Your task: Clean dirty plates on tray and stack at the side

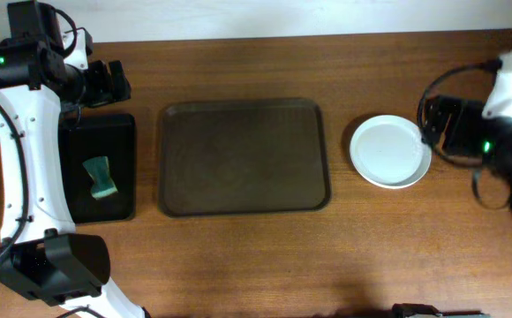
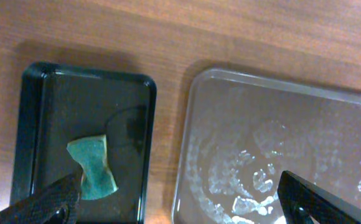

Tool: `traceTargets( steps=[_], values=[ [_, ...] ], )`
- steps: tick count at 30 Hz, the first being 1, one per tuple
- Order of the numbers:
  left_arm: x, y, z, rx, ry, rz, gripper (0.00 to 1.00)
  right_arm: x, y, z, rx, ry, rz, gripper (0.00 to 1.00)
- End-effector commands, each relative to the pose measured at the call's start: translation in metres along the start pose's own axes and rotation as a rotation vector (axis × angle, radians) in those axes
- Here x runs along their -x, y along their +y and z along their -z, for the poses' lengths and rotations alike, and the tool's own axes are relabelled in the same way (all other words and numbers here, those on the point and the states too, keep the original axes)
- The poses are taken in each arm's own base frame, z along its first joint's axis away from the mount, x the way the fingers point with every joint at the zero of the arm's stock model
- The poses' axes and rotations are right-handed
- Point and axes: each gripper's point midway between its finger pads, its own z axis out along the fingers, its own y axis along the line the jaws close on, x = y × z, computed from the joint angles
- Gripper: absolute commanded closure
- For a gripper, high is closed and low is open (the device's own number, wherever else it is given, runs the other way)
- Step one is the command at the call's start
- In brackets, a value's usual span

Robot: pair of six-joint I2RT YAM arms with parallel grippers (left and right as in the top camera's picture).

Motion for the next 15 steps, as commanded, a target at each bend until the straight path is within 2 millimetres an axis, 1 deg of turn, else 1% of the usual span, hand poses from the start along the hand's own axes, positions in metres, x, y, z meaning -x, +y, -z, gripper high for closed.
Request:
traceTargets(
  steps=[1,4,6,7,11,15],
  values=[
    [0.001,0.0,0.0,-0.007,-0.002,-0.015,0.01,-0.041,-0.001,0.014,0.011,-0.124,0.043,0.02],
    [0.001,0.0,0.0,-0.007,-0.002,-0.015,0.01,-0.086,-0.005,0.004,0.014,-0.242,0.045,0.02],
    [0.001,0.001,0.0,-0.006,-0.002,-0.015,0.01,-0.114,-0.006,-0.01,0.032,-0.358,0.05,0.02],
    [0.001,0.0,0.0,-0.007,-0.002,-0.015,0.01,-0.124,-0.004,-0.017,0.049,-0.417,0.055,0.02],
    [0.001,0.001,0.0,-0.006,-0.002,-0.015,0.01,-0.152,0.002,-0.043,0.107,-0.561,0.071,0.02],
    [0.001,0.0,0.0,-0.007,-0.002,-0.015,0.01,-0.164,0.006,-0.056,0.132,-0.625,0.083,0.02]
  ],
)
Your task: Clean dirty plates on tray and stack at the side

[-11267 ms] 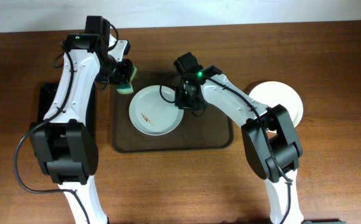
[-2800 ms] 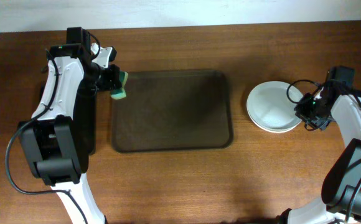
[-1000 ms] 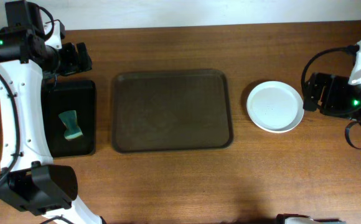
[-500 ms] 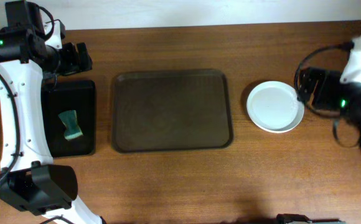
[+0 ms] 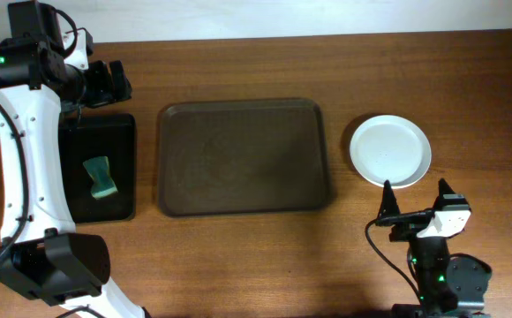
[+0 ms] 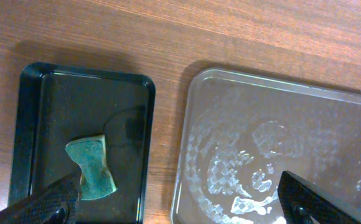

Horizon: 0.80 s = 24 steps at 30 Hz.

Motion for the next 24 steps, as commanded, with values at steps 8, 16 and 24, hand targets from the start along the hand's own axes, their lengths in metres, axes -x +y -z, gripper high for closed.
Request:
traceTargets(
  steps=[8,16,24],
  values=[
    [0.001,0.001,0.0,-0.002,-0.004,-0.015,0.01,-0.03,0.003,-0.004,0.022,-0.096,0.012,0.02],
    [0.001,0.001,0.0,-0.002,-0.004,-0.015,0.01,-0.065,0.004,-0.005,0.025,0.047,0.0,0.02],
    [0.001,0.001,0.0,-0.002,-0.004,-0.015,0.01,-0.065,0.004,-0.005,0.024,0.047,0.0,0.02]
  ],
)
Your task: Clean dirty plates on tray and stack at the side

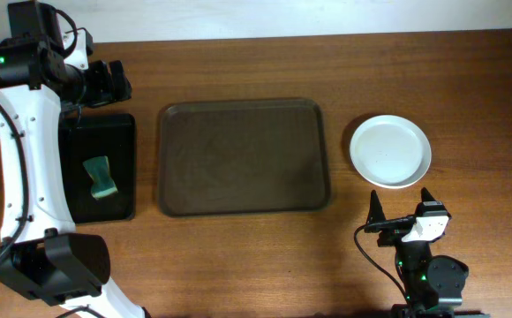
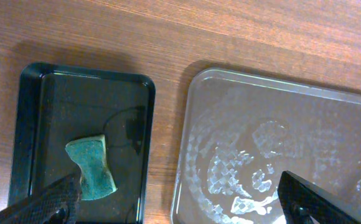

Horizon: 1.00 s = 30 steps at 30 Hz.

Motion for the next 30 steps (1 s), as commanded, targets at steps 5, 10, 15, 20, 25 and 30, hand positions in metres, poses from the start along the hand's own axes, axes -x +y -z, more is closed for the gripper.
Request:
traceTargets(
  steps=[5,10,15,20,25,30],
  values=[
    [0.001,0.001,0.0,-0.002,-0.004,-0.015,0.01,-0.002,0.002,0.0,0.006,0.004,0.004,0.02],
    [0.002,0.006,0.001,0.019,-0.005,-0.012,0.01,-0.002,0.002,0.0,0.006,0.004,0.004,0.02],
    [0.016,-0.003,0.029,0.008,-0.178,-0.044,0.01,-0.002,0.002,0.0,0.006,0.004,0.004,0.02],
    [-0.027,-0.007,0.054,-0.005,-0.456,-0.139,0.01,-0.002,0.002,0.0,0.006,0.004,0.004,0.02],
    [-0.099,-0.011,0.055,0.008,-0.683,-0.258,0.01,-0.002,0.002,0.0,0.006,0.004,0.004,0.02],
    [-0.15,-0.006,0.036,0.009,-0.876,-0.281,0.01,-0.002,0.002,0.0,0.006,0.004,0.004,0.02]
  ],
)
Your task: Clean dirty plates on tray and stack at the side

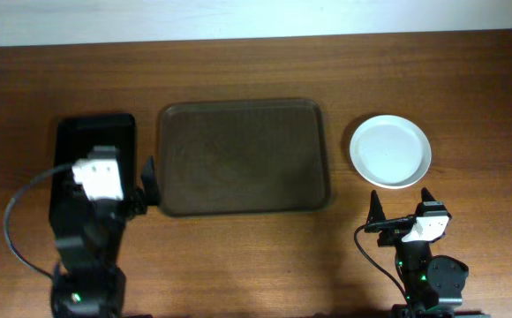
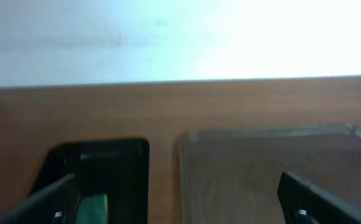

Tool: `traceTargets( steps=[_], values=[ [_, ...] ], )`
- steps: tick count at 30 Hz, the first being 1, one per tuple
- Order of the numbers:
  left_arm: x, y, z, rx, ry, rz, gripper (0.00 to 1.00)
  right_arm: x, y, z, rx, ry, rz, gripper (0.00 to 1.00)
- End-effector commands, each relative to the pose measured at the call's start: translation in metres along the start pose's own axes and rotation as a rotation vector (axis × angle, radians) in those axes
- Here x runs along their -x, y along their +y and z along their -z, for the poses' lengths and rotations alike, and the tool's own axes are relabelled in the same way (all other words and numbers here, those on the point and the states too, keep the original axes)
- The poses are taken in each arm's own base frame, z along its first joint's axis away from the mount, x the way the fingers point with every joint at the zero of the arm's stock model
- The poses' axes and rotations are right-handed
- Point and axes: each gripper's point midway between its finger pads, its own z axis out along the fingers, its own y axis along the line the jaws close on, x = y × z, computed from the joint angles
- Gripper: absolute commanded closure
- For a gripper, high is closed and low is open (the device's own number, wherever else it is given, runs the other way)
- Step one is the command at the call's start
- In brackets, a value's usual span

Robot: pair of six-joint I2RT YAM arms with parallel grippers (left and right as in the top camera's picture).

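Note:
One white plate [image 1: 390, 151] lies on the table to the right of the brown tray [image 1: 243, 157], whose surface is bare. My left gripper [image 1: 106, 196] is low over the front part of the black tray [image 1: 97, 128], open, with nothing between its fingers [image 2: 53, 199]. In the left wrist view the green sponge [image 2: 93, 208] lies in the black tray [image 2: 99, 165], beside the brown tray [image 2: 280, 162]. The arm hides the sponge from overhead. My right gripper [image 1: 403, 210] stands open in front of the plate, holding nothing.
The left arm's base and cable [image 1: 13, 230] take up the front left of the table. The right arm's base [image 1: 428, 274] sits at the front right. A pale wall [image 2: 180, 37] rises behind the table's far edge.
The left arm was raised at the far left corner, looking down on both trays. It is now folded low at the front left, gripper over the black tray. The right arm is unmoved.
At first the right arm stood at the far right beside the plate, and the left arm was up at the back left. The right arm then appeared folded at the front right and remained so. Now the left arm is folded low too. Plate, trays and sponge kept their places.

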Motion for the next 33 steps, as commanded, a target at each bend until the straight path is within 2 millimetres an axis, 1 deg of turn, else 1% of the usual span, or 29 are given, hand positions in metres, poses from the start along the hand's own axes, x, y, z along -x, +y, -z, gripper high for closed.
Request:
traceTargets(
  steps=[1,5,6,10,13,16,21,33],
  values=[
    [-0.034,0.0,0.011,0.031,-0.083,-0.034,0.01,-0.002,0.002,0.0,0.009,0.004,0.003,0.02],
    [-0.067,-0.001,0.018,0.057,-0.141,-0.066,0.01,-0.002,0.002,0.0,0.009,0.004,0.003,0.01],
    [-0.073,-0.002,0.02,0.059,-0.149,-0.083,0.01,-0.002,0.002,0.0,0.009,0.004,0.003,0.02],
    [-0.083,-0.003,0.027,0.083,-0.208,-0.101,0.01,-0.002,0.002,0.0,0.009,0.004,0.003,0.02],
    [-0.096,-0.003,0.028,0.083,-0.203,-0.101,0.01,-0.002,0.002,0.0,0.009,0.004,0.003,0.02],
    [-0.103,-0.003,0.029,0.085,-0.178,-0.125,0.01,-0.002,0.002,0.0,0.009,0.004,0.003,0.02],
    [-0.099,-0.008,0.031,0.061,-0.2,-0.16,0.01,-0.002,0.002,0.0,0.009,0.004,0.003,0.01],
    [-0.099,-0.008,0.031,0.062,-0.199,-0.16,0.01,-0.002,0.002,0.0,0.009,0.004,0.003,0.02]
  ],
)
